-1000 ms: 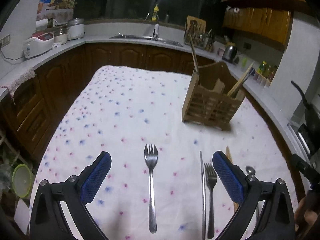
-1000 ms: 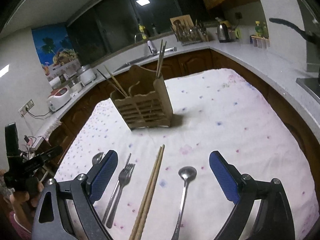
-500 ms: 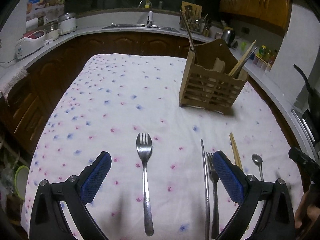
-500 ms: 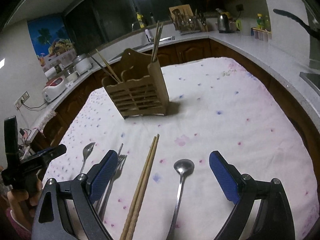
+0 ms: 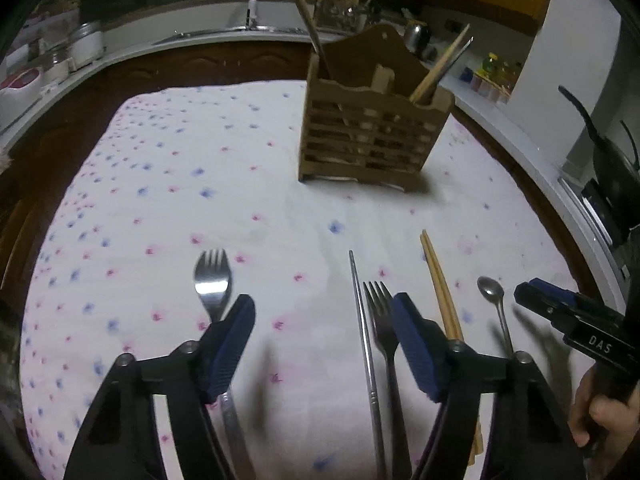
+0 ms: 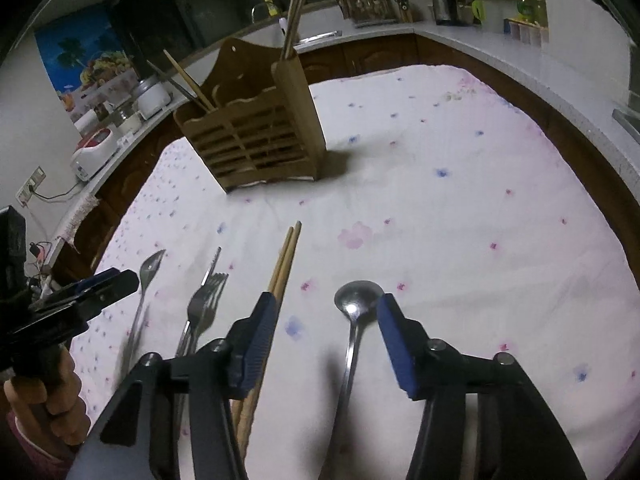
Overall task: Organize utensils
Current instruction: 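Close the left tool on a metal chopstick while the right tool grasps a metal spoon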
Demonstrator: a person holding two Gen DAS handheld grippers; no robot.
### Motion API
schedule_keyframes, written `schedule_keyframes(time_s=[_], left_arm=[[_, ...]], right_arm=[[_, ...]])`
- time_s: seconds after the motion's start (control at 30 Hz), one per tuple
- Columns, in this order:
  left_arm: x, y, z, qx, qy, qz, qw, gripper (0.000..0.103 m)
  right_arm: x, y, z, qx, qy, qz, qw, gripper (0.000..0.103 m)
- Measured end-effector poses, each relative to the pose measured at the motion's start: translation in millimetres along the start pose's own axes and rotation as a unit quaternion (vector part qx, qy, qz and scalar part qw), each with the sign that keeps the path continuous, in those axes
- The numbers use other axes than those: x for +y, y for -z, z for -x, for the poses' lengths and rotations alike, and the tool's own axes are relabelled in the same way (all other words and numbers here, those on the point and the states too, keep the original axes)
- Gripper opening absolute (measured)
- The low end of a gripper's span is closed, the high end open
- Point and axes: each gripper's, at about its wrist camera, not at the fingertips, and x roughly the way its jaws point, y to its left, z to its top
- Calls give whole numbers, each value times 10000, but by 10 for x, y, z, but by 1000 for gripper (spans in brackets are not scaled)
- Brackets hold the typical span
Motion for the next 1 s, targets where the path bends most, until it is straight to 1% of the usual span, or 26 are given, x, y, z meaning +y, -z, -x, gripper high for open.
schedule_keyframes(time_s=[0.03, 0.07, 0.13, 0.17, 0.27, 0.3, 0.33, 0.37, 0.43, 0.47, 0.5, 0.57, 0.7, 0.73, 0.9, 1.0], left_arm=[[-1, -20, -62, 70, 0, 19, 10000, 59], [-1, -40, -113, 125, 15, 35, 9999, 58], [-27, -92, -224, 215, 50, 38, 9997, 57], [-38, -121, -290, 273, 44, 27, 9996, 57], [-95, -198, -479, 434, 51, -44, 9990, 57], [-107, -223, -551, 496, 37, -77, 9987, 56], [-132, -246, -628, 564, -16, -104, 9984, 53], [-143, -262, -699, 645, -30, -130, 9978, 50], [-169, -286, -864, 832, -2, -152, 9964, 37], [-179, -291, -930, 912, -9, -167, 9957, 36], [-211, -306, -953, 832, -72, -251, 9962, 35], [-271, -338, -1027, 875, -210, -429, 9950, 33], [-408, -379, -1144, 947, -491, -802, 9911, 28], [-437, -386, -1157, 950, -509, -853, 9905, 25], [-523, -350, -1178, 960, -476, -1110, 9880, 12], [-508, -341, -1190, 1089, -421, -1168, 9863, 11]], right_arm=[[-8, 2, -17, 25, 0, -6, 10000, 50], [-18, 6, -36, 56, 18, -12, 10000, 50], [-44, 15, -73, 105, 42, -29, 9999, 48], [-61, 20, -94, 134, 56, -47, 9999, 44], [-103, 33, -159, 232, 119, -93, 9996, 41], [-113, 39, -180, 261, 143, -99, 9995, 39], [-118, 39, -200, 289, 156, -95, 9994, 35], [-126, 45, -227, 335, 166, -99, 9993, 33], [-140, 51, -282, 412, 177, -102, 9989, 32], [-145, 54, -298, 435, 187, -102, 9988, 32], [-154, 57, -317, 462, 189, -105, 9987, 31], [-171, 52, -343, 501, 207, -111, 9985, 26], [-169, 15, -382, 509, 227, -64, 9984, 25], [-158, 12, -393, 512, 243, -35, 9984, 25], [-93, 16, -414, 542, 402, 189, 9975, 26], [-117, 22, -385, 620, 338, 68, 9975, 26]])
